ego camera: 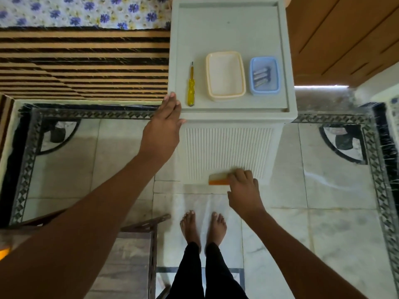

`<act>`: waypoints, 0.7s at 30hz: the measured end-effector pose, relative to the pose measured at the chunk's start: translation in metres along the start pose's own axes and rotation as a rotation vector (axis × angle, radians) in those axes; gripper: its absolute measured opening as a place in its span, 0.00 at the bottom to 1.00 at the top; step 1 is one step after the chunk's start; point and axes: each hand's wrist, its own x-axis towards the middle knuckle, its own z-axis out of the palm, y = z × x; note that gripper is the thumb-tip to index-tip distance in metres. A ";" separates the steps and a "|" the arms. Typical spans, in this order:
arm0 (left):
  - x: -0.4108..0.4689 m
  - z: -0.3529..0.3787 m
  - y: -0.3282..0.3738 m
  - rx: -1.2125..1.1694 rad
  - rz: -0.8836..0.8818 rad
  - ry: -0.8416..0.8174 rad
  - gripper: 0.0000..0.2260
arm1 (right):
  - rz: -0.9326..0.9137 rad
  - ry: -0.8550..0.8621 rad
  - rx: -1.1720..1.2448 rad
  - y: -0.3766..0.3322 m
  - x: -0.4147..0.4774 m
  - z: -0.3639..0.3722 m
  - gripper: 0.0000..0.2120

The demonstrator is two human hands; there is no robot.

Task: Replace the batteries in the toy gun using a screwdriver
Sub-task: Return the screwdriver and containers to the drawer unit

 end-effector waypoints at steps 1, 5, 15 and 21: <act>0.001 -0.002 0.001 0.004 -0.008 -0.021 0.21 | -0.002 0.042 -0.018 -0.002 -0.014 -0.001 0.26; 0.005 -0.012 0.007 -0.021 -0.041 -0.103 0.22 | -0.016 0.338 -0.031 -0.009 -0.052 -0.005 0.27; 0.010 -0.028 0.011 0.012 -0.044 -0.189 0.21 | 0.014 0.659 0.050 -0.008 -0.007 -0.059 0.14; 0.009 -0.021 0.011 0.038 -0.030 -0.133 0.20 | 0.142 0.605 0.116 -0.016 0.060 -0.092 0.17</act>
